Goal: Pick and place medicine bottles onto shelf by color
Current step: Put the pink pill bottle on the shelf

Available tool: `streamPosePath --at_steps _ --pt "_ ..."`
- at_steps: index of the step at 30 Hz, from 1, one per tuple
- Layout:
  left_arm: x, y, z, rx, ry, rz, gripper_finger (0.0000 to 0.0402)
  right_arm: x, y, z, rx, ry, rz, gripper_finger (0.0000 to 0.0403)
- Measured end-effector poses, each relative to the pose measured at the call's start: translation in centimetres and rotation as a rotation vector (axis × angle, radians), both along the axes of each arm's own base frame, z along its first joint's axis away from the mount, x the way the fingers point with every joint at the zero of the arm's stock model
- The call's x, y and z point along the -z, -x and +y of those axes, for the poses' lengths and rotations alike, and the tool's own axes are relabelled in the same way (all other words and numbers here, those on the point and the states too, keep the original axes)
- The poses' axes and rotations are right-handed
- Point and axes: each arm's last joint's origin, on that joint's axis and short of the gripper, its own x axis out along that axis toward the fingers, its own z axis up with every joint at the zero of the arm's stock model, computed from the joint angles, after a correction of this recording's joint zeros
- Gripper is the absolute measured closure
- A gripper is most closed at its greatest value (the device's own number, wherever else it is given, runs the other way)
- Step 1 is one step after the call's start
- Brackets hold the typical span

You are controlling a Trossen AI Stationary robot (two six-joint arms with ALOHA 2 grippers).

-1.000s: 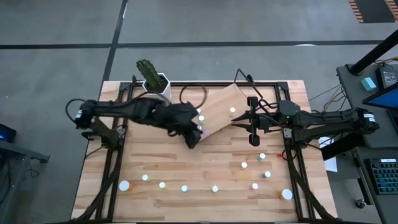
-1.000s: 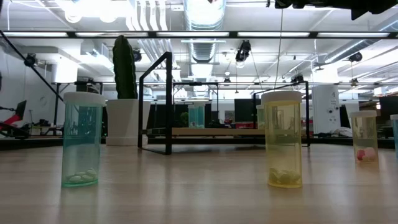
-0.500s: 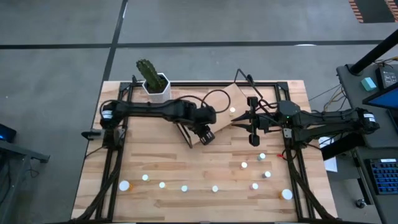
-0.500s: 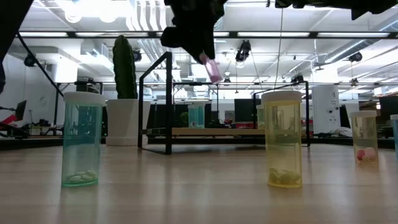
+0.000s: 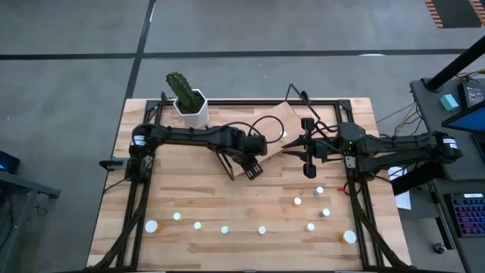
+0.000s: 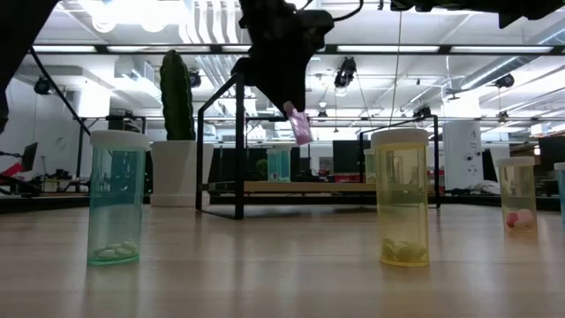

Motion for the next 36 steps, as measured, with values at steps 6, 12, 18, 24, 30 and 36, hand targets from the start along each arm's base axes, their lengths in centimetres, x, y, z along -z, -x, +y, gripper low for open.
streamPosePath --at_steps 6,12,18,24,30,36 --pt "0.18 0.03 -0.04 -0.007 0.003 0.005 0.0286 0.02 0.0 0.0 0.0 -0.006 0.003 0.0349" --pt "0.16 0.04 -0.34 0.001 0.004 0.005 0.0286 0.03 0.0 0.0 0.0 -0.003 0.003 0.0349" --pt "0.21 0.07 -0.33 0.001 0.006 0.007 0.0285 0.03 0.0 0.0 0.0 -0.002 0.003 0.0349" --pt "0.33 0.12 -0.32 0.001 0.006 0.012 0.0286 0.03 0.0 0.0 0.0 -0.002 0.003 0.0349" --pt "0.35 0.21 -0.32 0.001 0.005 0.021 0.0285 0.02 0.0 0.0 0.0 -0.002 0.003 0.0349" --pt "0.58 0.78 -0.31 0.0 0.003 0.084 0.0285 0.02 0.0 0.0 0.0 -0.002 0.003 0.0349"
